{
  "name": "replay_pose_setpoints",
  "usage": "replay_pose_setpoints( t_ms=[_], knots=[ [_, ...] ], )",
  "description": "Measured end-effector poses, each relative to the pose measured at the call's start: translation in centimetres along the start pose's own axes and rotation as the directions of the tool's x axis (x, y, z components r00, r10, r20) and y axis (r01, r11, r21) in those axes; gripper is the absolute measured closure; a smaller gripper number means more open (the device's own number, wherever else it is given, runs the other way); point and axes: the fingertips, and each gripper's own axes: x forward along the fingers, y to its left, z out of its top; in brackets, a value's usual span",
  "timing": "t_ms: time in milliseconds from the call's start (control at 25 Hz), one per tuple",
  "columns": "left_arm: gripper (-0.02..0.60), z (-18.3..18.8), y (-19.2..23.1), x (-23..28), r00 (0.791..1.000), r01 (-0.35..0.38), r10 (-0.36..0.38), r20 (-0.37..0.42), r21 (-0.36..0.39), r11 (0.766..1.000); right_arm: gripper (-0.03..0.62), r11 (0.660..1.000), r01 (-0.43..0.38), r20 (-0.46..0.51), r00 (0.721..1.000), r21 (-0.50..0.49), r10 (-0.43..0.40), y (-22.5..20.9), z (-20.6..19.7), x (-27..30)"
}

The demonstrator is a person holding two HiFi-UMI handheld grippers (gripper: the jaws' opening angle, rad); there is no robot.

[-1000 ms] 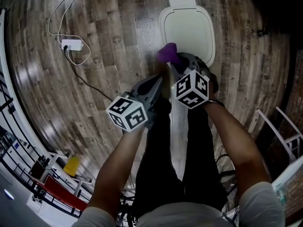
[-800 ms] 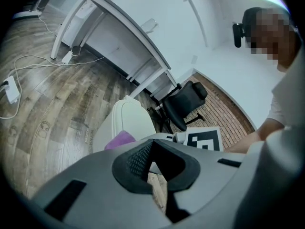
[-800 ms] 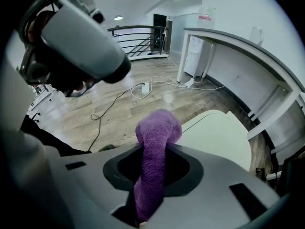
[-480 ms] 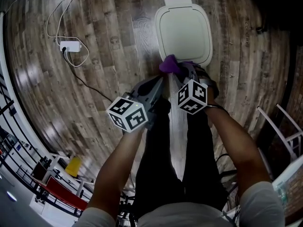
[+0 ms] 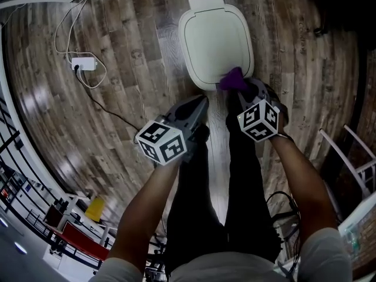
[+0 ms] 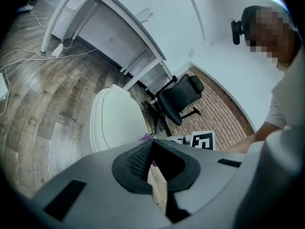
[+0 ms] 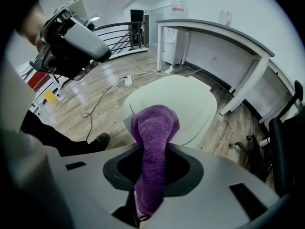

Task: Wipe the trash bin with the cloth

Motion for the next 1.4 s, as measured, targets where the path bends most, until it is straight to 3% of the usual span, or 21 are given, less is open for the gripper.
replay_pose_setpoints(
  t_ms=[360,560,960,1240,1400],
  knots=[
    [0.578,0.2,-1.5,2.8,0.999,0.017,-0.016,-0.038,0.018,1.0,0.497,0.994,0.091,-0.201,0.976,0.06,-0.078,-6.2,-9.8,-0.7],
    [0.578,1.1,-2.3,4.2,0.999,0.013,-0.012,-0.038,0.024,1.0,0.496,0.99,0.122,-0.23,0.968,0.071,-0.103,-9.7,-11.6,-1.7],
    [0.577,2.9,-2.3,6.4,1.0,-0.025,0.025,-0.011,0.008,1.0,0.497,0.993,0.113,-0.147,0.983,0.03,-0.107,-16.5,-7.3,-0.4],
    [0.577,5.1,-1.7,6.5,0.997,-0.062,0.062,0.04,-0.003,0.998,0.497,0.976,0.026,-0.024,0.999,0.218,-0.022,-21.5,-1.0,1.7],
    [0.577,5.6,-0.9,6.4,0.996,-0.079,0.079,0.051,-0.003,0.997,0.496,0.97,0.011,0.019,1.0,0.244,-0.016,-23.9,2.5,2.8]
  ],
)
